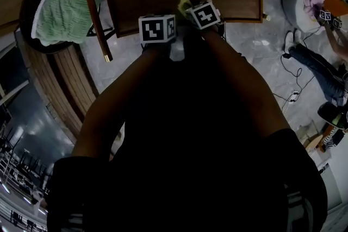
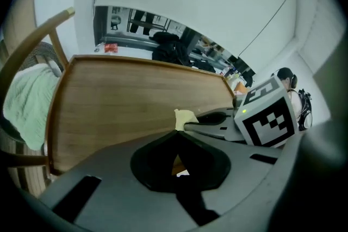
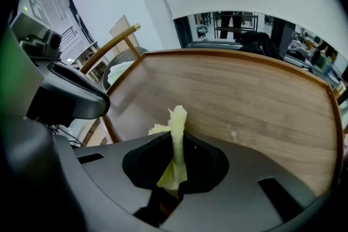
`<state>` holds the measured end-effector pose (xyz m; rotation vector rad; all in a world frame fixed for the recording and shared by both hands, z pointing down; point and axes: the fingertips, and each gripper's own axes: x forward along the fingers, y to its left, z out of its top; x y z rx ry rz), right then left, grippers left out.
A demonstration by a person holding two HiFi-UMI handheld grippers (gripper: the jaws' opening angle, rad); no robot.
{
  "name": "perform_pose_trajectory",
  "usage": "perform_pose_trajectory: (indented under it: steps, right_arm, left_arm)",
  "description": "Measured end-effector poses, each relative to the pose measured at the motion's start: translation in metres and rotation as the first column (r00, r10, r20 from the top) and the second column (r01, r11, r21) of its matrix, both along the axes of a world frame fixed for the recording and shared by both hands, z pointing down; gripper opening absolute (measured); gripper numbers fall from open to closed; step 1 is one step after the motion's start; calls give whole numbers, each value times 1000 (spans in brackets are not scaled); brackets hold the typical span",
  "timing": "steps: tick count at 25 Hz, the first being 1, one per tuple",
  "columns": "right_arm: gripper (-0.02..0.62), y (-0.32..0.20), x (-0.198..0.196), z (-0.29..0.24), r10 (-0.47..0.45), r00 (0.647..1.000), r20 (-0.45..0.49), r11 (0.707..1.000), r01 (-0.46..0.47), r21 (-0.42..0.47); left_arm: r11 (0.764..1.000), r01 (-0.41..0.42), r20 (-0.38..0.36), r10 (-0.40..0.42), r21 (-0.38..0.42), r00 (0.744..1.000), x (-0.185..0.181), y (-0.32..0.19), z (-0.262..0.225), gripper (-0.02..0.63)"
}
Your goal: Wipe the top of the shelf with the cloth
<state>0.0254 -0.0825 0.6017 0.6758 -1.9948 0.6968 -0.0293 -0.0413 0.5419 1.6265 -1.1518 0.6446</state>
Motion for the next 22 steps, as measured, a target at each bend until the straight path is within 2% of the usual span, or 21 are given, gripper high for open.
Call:
perform_pose_trajectory:
  steps: [5, 14, 17, 22]
  right_arm:
    - [48, -12, 60, -2, 67, 997, -33, 998, -66, 8]
    - [48, -39, 170, -11, 181, 977, -117, 982, -173, 71]
    - [48, -51, 210, -13, 261, 950, -174, 963, -242, 120]
    - [48, -61, 261, -21, 390, 882, -264, 918, -351, 186]
  left_arm:
    - [1000, 13, -36, -12, 22, 999, 42, -14, 0, 11]
    - [999, -23, -84, 26, 38, 996, 119, -27, -6, 11]
    - [998, -34, -91, 38, 52, 995, 133, -29, -10, 11]
    - [998, -14, -96, 20, 61, 995, 139, -30, -15, 11]
